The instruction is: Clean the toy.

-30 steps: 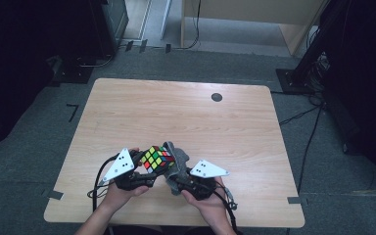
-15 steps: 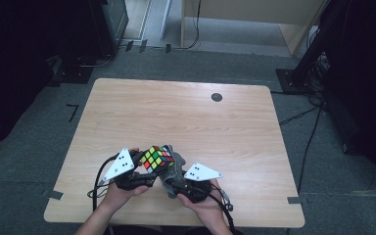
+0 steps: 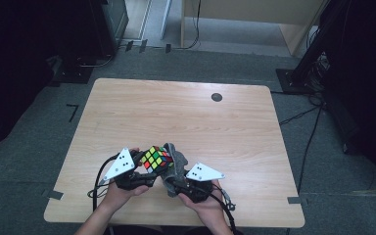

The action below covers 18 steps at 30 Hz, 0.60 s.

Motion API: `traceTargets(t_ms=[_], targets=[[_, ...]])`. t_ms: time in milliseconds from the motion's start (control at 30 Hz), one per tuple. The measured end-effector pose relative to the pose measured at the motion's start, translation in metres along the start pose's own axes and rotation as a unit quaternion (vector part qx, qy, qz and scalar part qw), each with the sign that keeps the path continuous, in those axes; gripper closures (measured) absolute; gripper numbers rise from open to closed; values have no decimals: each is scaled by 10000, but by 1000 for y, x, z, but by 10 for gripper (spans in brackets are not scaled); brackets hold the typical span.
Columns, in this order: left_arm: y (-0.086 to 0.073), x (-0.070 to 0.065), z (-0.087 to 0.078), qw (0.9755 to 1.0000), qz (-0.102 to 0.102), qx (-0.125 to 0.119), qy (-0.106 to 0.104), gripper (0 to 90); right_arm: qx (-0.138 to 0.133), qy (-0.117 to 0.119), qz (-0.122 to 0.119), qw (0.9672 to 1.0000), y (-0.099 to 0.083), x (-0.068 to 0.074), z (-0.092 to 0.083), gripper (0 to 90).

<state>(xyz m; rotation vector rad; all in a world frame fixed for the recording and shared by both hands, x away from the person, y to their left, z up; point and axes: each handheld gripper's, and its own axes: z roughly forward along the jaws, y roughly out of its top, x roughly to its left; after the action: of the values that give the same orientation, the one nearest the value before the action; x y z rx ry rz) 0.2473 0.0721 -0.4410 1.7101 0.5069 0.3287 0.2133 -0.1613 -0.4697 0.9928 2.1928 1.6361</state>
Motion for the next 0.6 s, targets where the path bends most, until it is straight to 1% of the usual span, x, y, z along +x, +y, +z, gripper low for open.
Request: traceTargets(t_ms=[100,167,233,300,400,500,600], targets=[[0,0,0,10000,-45,-16,-46,341,12,-85,-33,10000,3,-3,-3,646],[0,0,0,10000,-31,-14,-56,341,-132,-188,33,9997,7,-8,-9,646],[0,-3,1,9999,55,27,-91,341,-305,-262,81,9992,10,-13,-16,647],[0,-3,1,9999,71,29,-96,341,-356,-242,119,9990,10,-13,-18,648],[0,-3,2,9999,68,37,-96,341,-205,-140,96,9996,4,-8,-9,645],[1,-3,1,9999,72,13,-100,341,7,4,-12,10000,-1,-2,0,645],[1,-3,1,9999,75,7,-96,341,68,42,-47,10000,-2,-1,2,644]])
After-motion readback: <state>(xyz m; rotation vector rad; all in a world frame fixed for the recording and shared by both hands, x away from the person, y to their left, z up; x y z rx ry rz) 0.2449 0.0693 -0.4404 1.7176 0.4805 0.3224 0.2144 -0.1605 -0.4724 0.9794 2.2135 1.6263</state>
